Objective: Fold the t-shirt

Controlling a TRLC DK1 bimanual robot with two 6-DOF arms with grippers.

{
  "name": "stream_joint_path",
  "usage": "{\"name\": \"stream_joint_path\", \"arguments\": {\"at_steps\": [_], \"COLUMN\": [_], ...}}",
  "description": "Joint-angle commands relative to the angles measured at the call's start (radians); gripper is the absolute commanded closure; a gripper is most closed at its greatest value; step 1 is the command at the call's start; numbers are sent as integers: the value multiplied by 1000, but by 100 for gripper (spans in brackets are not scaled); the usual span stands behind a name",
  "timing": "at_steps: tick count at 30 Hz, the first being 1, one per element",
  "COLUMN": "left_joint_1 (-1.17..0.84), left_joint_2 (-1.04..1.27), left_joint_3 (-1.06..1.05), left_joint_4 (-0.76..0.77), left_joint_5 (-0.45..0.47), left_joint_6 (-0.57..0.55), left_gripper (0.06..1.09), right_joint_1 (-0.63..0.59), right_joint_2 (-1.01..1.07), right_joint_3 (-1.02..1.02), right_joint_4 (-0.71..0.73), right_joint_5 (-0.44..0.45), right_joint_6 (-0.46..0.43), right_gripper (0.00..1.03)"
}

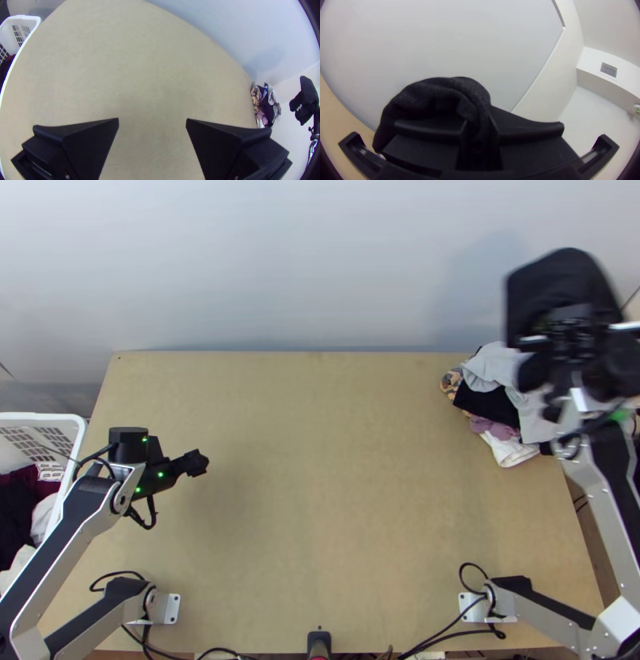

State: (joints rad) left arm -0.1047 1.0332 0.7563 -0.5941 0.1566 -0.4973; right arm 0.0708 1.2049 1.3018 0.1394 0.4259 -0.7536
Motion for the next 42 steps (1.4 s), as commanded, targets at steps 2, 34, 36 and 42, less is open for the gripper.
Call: {"name": "stream_joint_path", "arguments": {"at_steps": [2,34,36,42], "left_joint_1": [5,287,292,293], "left_joint_2": [11,-35,-44,-45], "left_joint_3": [-26,-83,-97,-106], "left_joint_4": [-3,-55,-55,-55], "left_joint_5": [1,35,35,37], "left_joint_6": [17,206,207,218], "left_gripper": [11,11,11,11], "right_joint_1": [-381,-66,-68,-121], "right_joint_2": [-65,346,363,384], "right_joint_3": [-24,-38,-79,-262], "right_joint_4": [-21,241,241,236], "right_joint_5": [-161,82,83,74], "right_joint_6": [76,326,321,327], "right_gripper": [100,100,100,100]}}
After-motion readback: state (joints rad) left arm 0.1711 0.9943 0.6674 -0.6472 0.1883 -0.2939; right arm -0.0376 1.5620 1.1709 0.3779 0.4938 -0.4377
